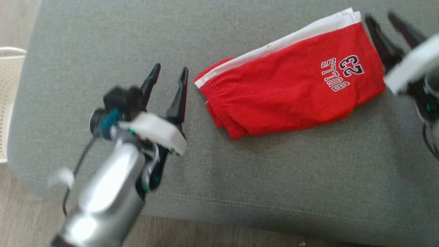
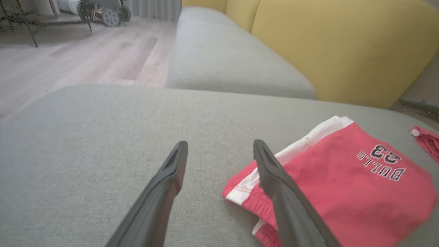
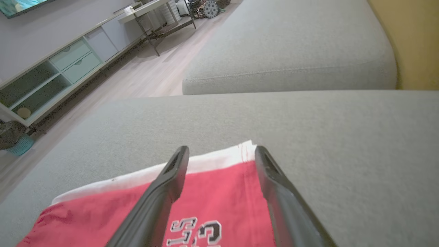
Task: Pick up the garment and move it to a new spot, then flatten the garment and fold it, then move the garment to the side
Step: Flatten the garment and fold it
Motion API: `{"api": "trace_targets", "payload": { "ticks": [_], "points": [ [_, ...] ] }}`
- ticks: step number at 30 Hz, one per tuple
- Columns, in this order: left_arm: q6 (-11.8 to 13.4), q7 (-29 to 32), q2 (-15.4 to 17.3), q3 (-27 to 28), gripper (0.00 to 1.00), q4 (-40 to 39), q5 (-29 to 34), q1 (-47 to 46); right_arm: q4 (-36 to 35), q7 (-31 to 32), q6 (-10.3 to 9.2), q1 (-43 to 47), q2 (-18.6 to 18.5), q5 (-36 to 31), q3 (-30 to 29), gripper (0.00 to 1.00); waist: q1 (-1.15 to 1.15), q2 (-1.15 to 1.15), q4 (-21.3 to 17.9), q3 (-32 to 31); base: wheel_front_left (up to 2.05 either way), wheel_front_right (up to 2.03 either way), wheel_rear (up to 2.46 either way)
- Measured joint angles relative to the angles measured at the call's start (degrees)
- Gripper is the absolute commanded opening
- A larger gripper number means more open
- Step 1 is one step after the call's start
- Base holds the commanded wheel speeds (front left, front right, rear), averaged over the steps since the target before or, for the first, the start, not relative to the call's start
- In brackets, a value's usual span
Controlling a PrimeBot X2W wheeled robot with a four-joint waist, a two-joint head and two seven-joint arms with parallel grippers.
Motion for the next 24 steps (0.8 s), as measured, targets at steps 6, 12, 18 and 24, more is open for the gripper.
{"api": "trace_targets", "payload": {
  "ticks": [6, 12, 18, 24],
  "points": [
    [2.81, 0.0, -2.12, 5.28, 1.0, -15.46, 9.51, 13.88, 0.23, -1.76, 0.0, 7.87, -3.13, 3.59, -2.09, 1.0, 0.0, 0.0, 1.92, -2.16, 0.0, 0.0, 0.0],
    [2.08, 0.0, -5.71, 9.62, 1.0, -23.12, 18.63, 22.03, 3.64, -1.8, 0.0, 8.54, -3.69, 2.59, -3.43, 1.0, 0.0, 0.0, 5.37, -2.42, 0.0, 0.0, 0.0],
    [-1.19, 0.0, -8.5, 9.77, 1.0, -24.79, 22.05, 24.1, 13.63, 0.56, 0.0, 6.75, -4.82, -3.8, -4.16, 1.0, 0.0, 0.0, 9.47, -1.39, 0.0, 0.0, 0.0],
    [-2.38, 0.0, -8.87, 9.75, 1.0, -25.03, 22.8, 24.47, 16.68, 3.93, 0.0, 3.67, -3.25, -6.47, -2.87, 1.0, 0.0, 0.0, 12.02, -0.25, 0.0, 0.0, 0.0]
  ]
}}
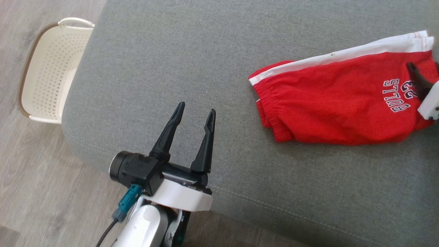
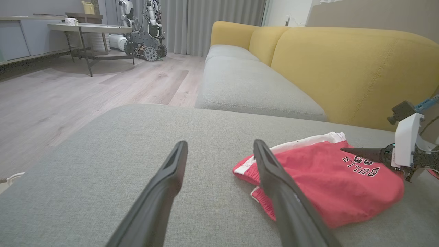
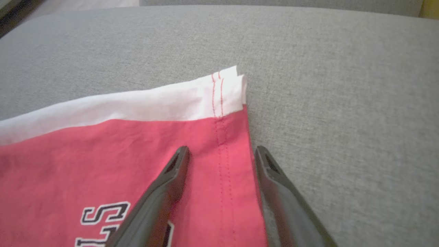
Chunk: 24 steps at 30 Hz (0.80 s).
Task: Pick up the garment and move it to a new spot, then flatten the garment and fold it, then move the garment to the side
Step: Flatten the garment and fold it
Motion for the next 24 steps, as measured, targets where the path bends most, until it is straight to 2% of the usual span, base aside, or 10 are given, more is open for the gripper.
{"api": "trace_targets", "payload": {
  "ticks": [4, 5, 6, 16, 24],
  "points": [
    [-0.16, 0.0, -0.14, 0.02, 1.0, -0.41, 0.01, 0.01, 1.27, 3.31, -0.01, -1.45, 0.83, -1.0, 0.63, 1.0, 0.0, 0.0, 0.1, 0.19, 0.0, 0.0, 0.0],
    [-0.1, 0.0, -0.14, 0.02, 1.0, -0.42, 0.02, 0.0, 1.26, 3.89, -0.01, -1.64, 0.97, -1.0, 0.63, 0.37, 0.0, 0.0, -0.03, 0.18, 0.0, 0.0, 0.0],
    [-0.07, 0.0, -0.15, 0.02, 1.0, -0.45, 0.02, 0.0, 1.25, 4.36, -0.01, -1.92, 1.07, -1.0, 0.73, 0.0, 0.0, 0.0, -0.2, 0.18, 0.0, 0.0, 0.0],
    [0.14, 0.0, -0.21, 0.07, 1.0, -0.49, 0.42, 0.01, 1.01, 2.33, 0.0, -1.66, 3.57, 2.29, -0.4, 0.0, 0.0, 0.0, -3.57, -0.51, 0.0, 0.0, 0.0],
    [-0.21, 0.0, -0.21, 0.58, 1.0, 0.09, 1.25, 0.71, -0.37, 1.1, 0.0, 1.41, 2.09, 2.86, -0.89, 0.0, 0.0, 0.0, -8.82, -2.88, 0.0, 0.0, 0.0]
  ]
}}
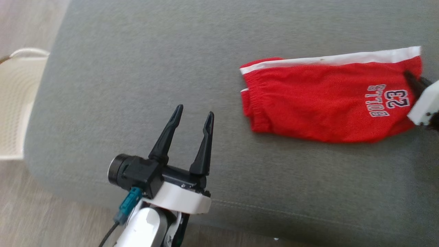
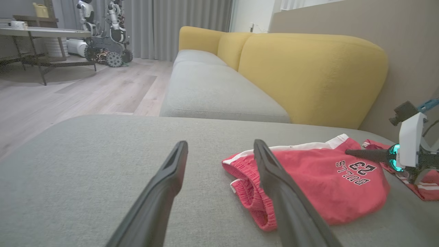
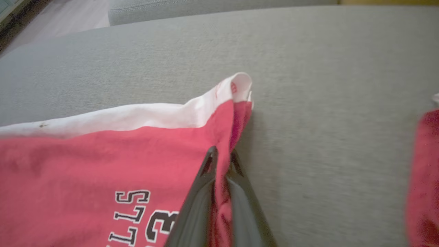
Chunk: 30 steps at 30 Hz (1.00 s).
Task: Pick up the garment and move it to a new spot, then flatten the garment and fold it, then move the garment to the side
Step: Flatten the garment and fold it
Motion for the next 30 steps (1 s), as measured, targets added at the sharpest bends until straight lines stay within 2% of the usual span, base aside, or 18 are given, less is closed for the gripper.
{"api": "trace_targets", "payload": {
  "ticks": [7, 10, 20, 25, 30],
  "points": [
    [-0.49, 0.0, 0.01, -0.03, 1.0, 0.24, 0.78, 0.7, -0.15, -0.33, 0.0, -0.42, -4.66, -5.43, 0.89, 0.0, 0.0, 0.0, -3.68, -1.71, 0.0, 0.0, 0.0],
    [-0.51, 0.0, 0.01, -0.03, 1.0, 0.8, 0.78, 0.7, -0.12, -0.33, 0.0, -1.72, -4.64, -7.92, 0.77, 0.0, 0.0, 0.0, -4.25, -2.05, 0.0, 0.0, 0.0],
    [-0.56, 0.0, 0.02, -0.15, 1.0, 2.32, 0.75, 0.77, -6.71, 3.52, 0.0, -4.03, 1.8, -13.58, -0.21, 0.0, 0.0, 0.0, -4.9, -4.62, 0.0, 0.0, 0.0],
    [-0.55, 0.0, 0.03, -0.03, 1.0, 2.42, 0.59, 1.65, -12.41, 7.2, 0.0, -3.48, 4.83, -17.39, -2.99, 0.0, 0.0, 0.0, -4.17, -5.48, 0.0, 0.0, 0.0],
    [-0.57, 0.0, 0.03, -0.14, 1.0, 2.58, 0.22, 1.95, -18.18, 10.72, 0.0, -0.34, 10.39, -20.51, -7.54, 0.0, 0.0, 0.0, -3.06, -5.44, 0.0, 0.0, 0.0]
  ]
}}
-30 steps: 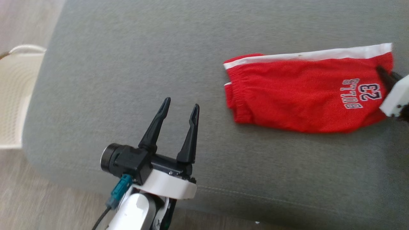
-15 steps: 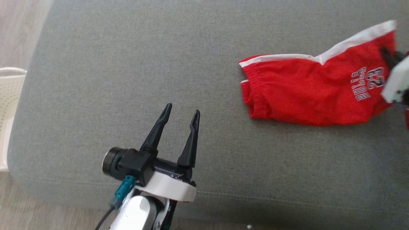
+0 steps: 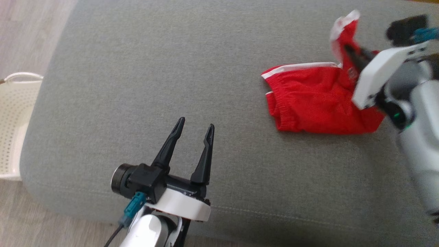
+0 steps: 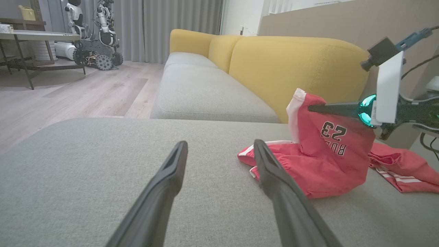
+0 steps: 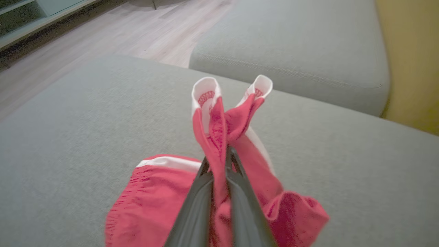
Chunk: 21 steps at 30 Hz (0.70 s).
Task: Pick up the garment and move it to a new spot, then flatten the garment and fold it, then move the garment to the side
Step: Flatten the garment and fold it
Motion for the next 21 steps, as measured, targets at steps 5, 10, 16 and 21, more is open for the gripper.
{"api": "trace_targets", "payload": {
  "ticks": [5, 10, 16, 21],
  "points": [
    [-0.42, 0.0, 0.01, -0.21, 1.0, 0.12, -0.05, -0.15, -4.04, 3.68, 0.0, 4.78, 5.99, -3.85, -3.16, 0.0, 0.0, 0.0, 1.66, 0.58, 0.0, 0.0, 0.0],
    [-0.41, 0.0, 0.01, -0.32, 1.0, 0.48, -0.46, -0.31, -6.58, 5.92, 0.0, 7.51, 11.0, -7.3, -6.05, 0.0, 0.0, 0.0, 2.92, 1.06, 0.0, 0.0, 0.0],
    [0.11, 0.0, 0.0, -0.59, 1.0, 0.81, -0.64, -0.4, -9.18, 5.2, 0.0, 9.59, 16.44, -9.27, -9.44, 1.0, 0.0, 0.0, 3.35, 0.77, 0.0, 0.0, 0.0],
    [0.14, 0.0, 0.01, -0.54, 1.0, 1.01, -0.96, -0.38, -13.65, 0.11, 0.0, 11.04, 18.31, -8.05, -12.58, 1.0, 0.0, 0.0, 2.7, -0.03, 0.0, 0.0, 0.0]
  ]
}}
